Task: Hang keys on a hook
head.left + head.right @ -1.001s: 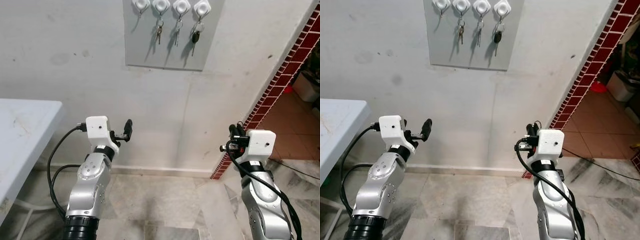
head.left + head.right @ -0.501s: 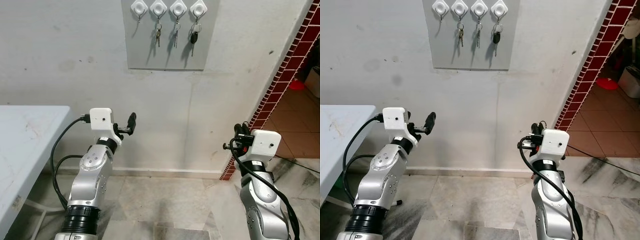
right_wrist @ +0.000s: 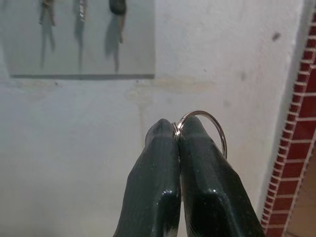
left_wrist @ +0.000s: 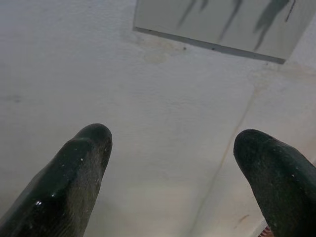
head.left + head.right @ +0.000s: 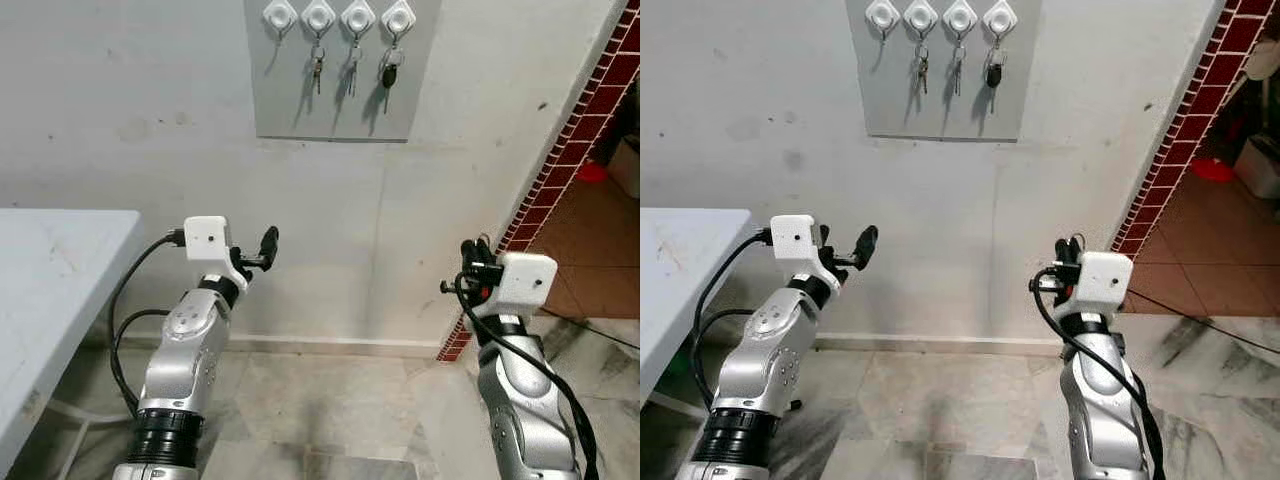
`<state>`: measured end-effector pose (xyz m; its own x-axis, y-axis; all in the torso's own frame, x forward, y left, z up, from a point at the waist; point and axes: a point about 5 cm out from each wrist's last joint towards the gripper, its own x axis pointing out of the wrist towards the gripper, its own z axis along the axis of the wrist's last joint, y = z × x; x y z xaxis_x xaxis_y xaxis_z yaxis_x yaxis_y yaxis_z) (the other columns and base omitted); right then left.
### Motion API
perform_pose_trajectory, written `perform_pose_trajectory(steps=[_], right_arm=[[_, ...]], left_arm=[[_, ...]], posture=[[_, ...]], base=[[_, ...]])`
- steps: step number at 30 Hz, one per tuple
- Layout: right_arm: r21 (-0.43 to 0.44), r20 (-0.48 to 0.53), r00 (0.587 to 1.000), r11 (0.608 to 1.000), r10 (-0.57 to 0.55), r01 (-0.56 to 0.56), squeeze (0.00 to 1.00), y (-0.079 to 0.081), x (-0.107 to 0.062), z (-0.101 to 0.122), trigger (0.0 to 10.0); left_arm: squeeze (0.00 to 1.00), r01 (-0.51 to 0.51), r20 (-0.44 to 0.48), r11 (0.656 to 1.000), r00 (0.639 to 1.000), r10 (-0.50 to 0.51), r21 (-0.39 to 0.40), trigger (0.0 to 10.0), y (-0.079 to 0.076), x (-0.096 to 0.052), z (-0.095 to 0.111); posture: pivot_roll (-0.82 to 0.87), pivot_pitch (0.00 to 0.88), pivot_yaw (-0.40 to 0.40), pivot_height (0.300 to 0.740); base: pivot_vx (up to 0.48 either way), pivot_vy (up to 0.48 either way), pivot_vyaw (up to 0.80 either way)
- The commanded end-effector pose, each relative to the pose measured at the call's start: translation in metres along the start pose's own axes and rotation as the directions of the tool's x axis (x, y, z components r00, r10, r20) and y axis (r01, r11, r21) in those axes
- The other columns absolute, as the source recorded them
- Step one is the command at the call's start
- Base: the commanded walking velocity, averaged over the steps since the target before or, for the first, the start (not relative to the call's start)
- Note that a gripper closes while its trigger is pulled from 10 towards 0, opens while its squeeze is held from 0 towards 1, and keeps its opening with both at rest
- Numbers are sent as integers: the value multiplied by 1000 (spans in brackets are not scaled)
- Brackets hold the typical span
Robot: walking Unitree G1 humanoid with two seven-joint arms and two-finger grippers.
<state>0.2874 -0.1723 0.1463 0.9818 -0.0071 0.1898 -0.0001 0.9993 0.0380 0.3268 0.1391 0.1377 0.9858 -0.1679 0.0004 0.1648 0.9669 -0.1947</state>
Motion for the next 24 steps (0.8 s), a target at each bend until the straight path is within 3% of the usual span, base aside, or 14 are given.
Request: perform_pose_trajectory(steps=[1,24], right_arm=[[-2,-3,1000,1000,14,-14,0,0,3,1,10000],[-7,-5,1000,1000,7,-7,0,-3,2,2,10000]], left_arm=[[0,-13,13,1000,1000,13,1,10000,3,-2,2],[0,-10,12,1000,1000,10,-13,10000,2,-1,2]], posture=[[38,37,-25,740],[31,39,-32,740]], base=[[337,0,0],[370,0,0]])
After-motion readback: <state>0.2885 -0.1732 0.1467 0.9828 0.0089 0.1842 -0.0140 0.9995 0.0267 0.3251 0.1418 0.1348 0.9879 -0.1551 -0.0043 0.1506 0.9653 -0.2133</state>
